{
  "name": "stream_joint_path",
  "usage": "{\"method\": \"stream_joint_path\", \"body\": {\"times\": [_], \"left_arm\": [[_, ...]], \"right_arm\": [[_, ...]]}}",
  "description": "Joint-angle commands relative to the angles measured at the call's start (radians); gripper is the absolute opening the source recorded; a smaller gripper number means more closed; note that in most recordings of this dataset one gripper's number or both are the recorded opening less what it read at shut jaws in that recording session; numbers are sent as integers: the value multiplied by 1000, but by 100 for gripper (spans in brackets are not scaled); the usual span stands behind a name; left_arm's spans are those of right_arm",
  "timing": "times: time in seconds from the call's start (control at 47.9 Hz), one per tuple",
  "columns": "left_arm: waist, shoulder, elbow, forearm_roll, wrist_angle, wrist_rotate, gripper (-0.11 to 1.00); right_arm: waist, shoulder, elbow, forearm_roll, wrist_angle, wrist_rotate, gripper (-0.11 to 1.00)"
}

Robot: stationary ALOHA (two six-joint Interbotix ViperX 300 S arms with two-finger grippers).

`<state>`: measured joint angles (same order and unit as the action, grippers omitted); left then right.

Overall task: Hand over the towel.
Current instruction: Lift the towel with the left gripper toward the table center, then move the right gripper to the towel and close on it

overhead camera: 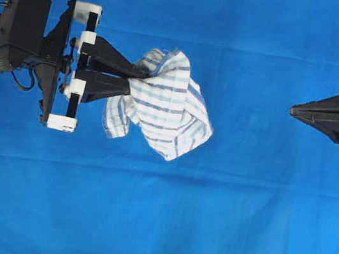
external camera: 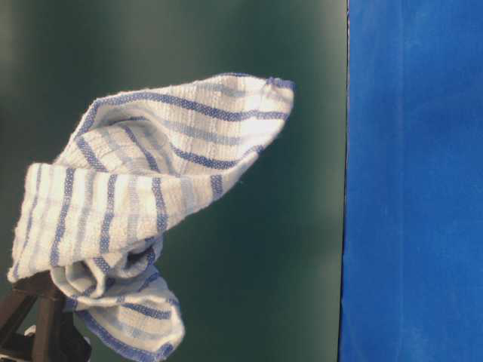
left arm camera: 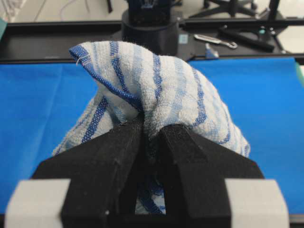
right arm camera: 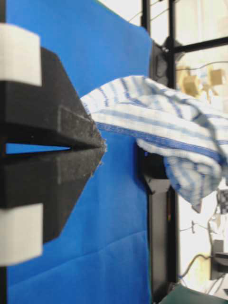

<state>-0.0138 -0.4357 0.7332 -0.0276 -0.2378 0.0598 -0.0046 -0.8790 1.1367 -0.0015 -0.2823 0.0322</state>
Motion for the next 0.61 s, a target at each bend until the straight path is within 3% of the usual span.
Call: {"method": "stream_joint_path", "body": {"times": [0.0,0.063,0.188,0.292,0.585], "left_arm": [[-5,-8,-28,3,-9,0,8],[-5,-6,-28,2,-9,0,8],[-5,-5,-26,3,-6,0,8],[-5,-5,-25,2,-9,0,8],[-5,-5,-21,2,-9,0,8]], "right_arm": [[0,40,-44,3,-17,5,1],[0,75,-64,5,-21,6,7],[0,184,-130,5,-28,6,46],[-2,285,-196,5,-49,6,70],[20,558,-400,3,-120,6,70]]}}
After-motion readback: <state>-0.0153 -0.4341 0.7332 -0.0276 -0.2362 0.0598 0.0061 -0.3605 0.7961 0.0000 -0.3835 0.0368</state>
